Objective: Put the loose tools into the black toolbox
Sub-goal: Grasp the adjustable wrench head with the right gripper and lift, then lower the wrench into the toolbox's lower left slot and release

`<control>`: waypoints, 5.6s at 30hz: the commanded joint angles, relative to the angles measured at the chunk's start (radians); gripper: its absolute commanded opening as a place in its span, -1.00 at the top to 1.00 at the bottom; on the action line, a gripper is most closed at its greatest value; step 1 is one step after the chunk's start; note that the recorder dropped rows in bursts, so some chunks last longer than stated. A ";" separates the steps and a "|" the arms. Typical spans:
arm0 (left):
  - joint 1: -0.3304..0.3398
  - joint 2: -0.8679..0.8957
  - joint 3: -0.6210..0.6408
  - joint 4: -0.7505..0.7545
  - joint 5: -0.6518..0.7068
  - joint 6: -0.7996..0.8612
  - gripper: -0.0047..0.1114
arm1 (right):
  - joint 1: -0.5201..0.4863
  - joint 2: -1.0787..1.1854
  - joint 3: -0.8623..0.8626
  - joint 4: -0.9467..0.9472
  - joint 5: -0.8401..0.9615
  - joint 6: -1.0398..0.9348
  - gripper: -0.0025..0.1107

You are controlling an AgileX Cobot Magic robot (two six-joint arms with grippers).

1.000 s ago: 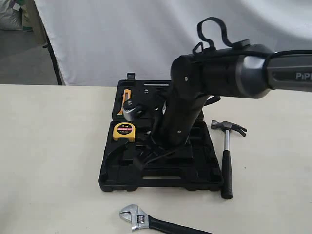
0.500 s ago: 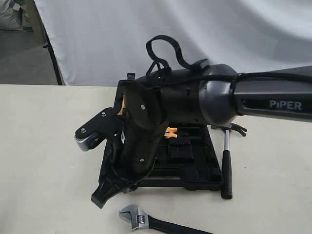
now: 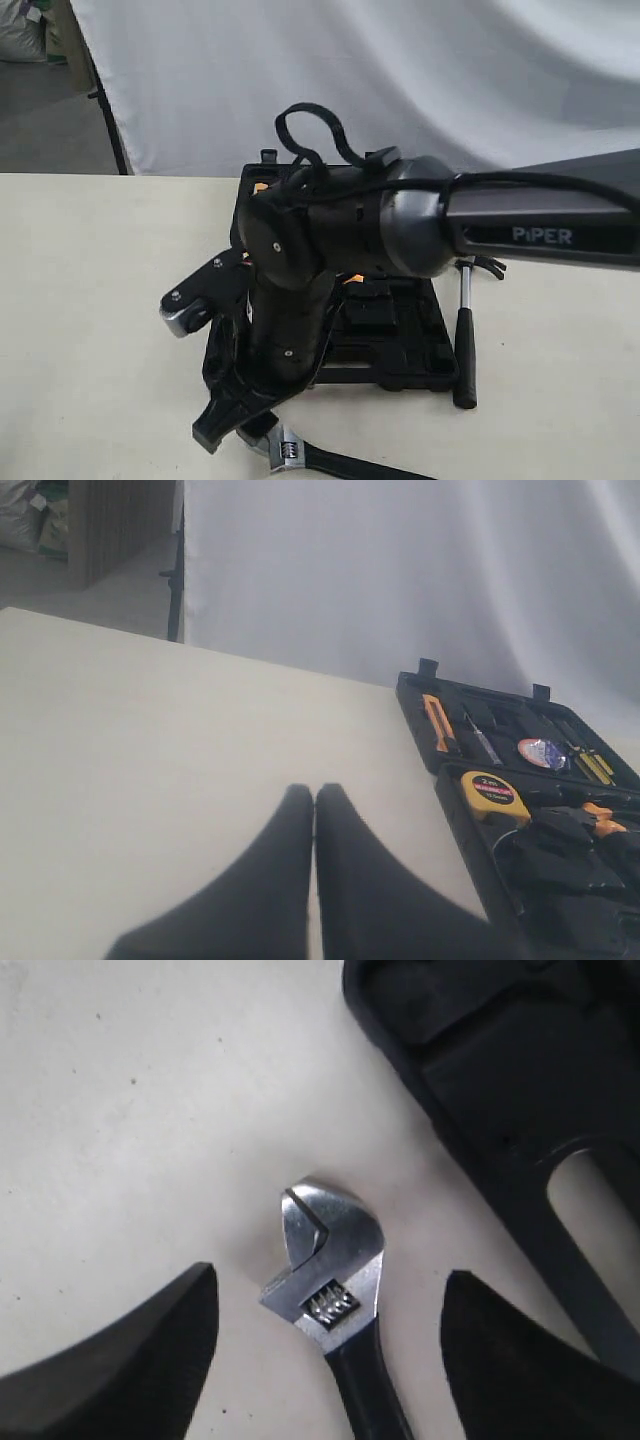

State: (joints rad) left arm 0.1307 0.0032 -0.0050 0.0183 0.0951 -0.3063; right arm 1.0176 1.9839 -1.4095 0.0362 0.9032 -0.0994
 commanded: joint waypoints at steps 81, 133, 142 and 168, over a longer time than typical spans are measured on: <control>0.025 -0.003 -0.003 0.004 -0.007 -0.005 0.91 | -0.050 -0.066 0.142 -0.179 -0.151 0.084 0.96; 0.025 -0.003 -0.003 0.004 -0.007 -0.005 0.91 | -0.120 0.233 -0.305 -0.458 -0.102 -0.149 0.96; 0.025 -0.003 -0.003 0.004 -0.007 -0.005 0.91 | -0.120 0.233 -0.305 -0.501 -0.095 -0.010 0.96; 0.025 -0.003 -0.003 0.004 -0.007 -0.005 0.91 | -0.188 0.299 -0.298 -0.288 -0.142 0.150 0.96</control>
State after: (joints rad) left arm 0.1307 0.0032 -0.0050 0.0183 0.0951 -0.3063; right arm 0.8339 2.2627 -1.7113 -0.2912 0.7435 0.0600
